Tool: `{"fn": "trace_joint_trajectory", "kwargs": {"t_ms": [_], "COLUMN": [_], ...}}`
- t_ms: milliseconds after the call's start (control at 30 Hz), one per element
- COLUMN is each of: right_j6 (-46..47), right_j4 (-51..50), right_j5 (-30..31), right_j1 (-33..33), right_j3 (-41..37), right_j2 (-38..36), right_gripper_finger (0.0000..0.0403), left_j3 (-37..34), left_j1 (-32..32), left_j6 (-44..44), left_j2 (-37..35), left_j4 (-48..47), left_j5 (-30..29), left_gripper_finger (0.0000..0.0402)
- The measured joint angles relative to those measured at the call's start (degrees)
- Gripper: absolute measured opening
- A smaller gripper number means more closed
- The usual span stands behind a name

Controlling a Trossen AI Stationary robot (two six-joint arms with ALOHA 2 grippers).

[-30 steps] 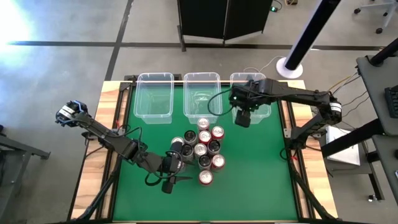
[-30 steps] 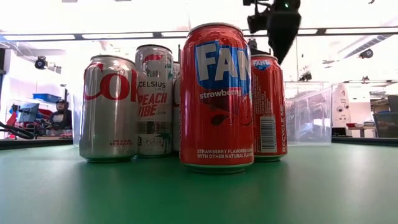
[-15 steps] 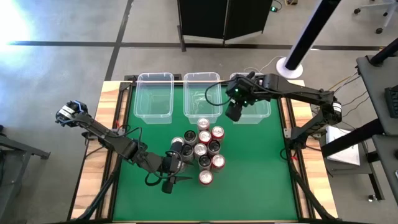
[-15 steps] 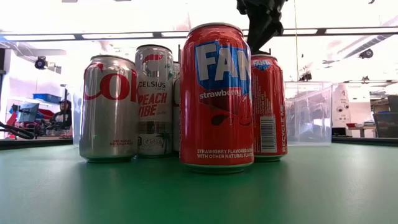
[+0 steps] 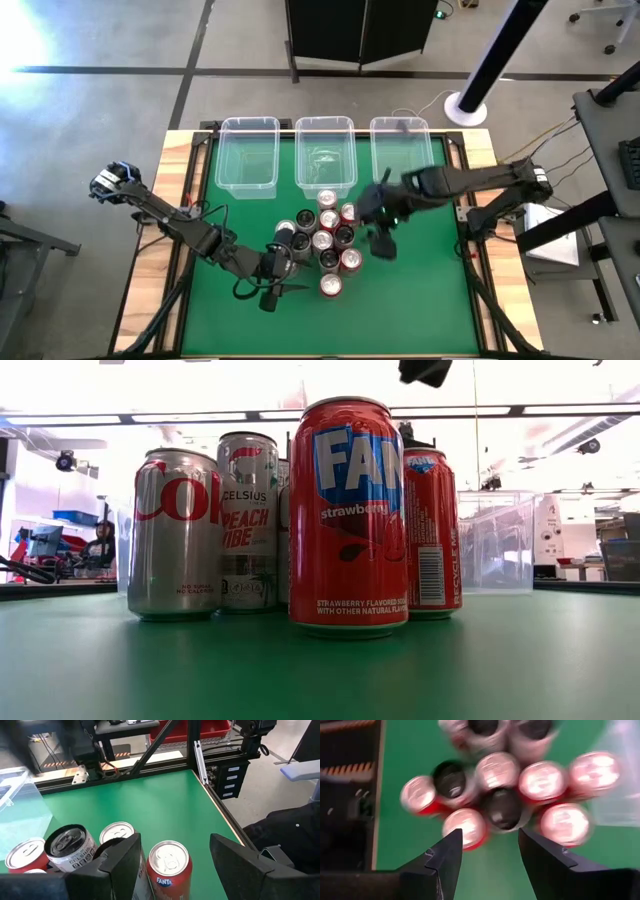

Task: Sort soda cans
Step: Put the top right white soda can into the top right transparent bin

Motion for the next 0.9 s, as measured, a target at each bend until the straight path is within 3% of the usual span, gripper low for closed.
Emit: {"fn": "trace_joint_trajectory", "kwargs": {"t_ms": [167, 467, 800, 900], "right_j6": [-0.16, -2.56, -10.16, -10.79], "right_j4": [2.06, 3.12, 2.92, 3.31], "right_j5": [0.48, 4.94, 15.32, 15.55], "right_j1": [5.23, 6.34, 5.97, 4.92], "right_j3": [-0.4, -0.29, 3.99, 4.24], "right_j2": [1.8, 7.58, 10.71, 11.02], "right_gripper_finger": [0.0191, 0.0199, 0.0314, 0.0344], "left_j3": [-0.12, -0.12, -0.12, -0.12], "left_j1": [0.0, 0.0, 0.0, 0.0], "left_j6": [-0.21, 1.67, 1.86, 1.86], "left_j2": [0.0, 0.0, 0.0, 0.0], "left_j4": [0.33, 1.99, 1.27, 1.29], "left_j5": [-0.02, -0.07, -0.11, -0.11], "left_gripper_finger": [0.0221, 0.0221, 0.0221, 0.0221]}}
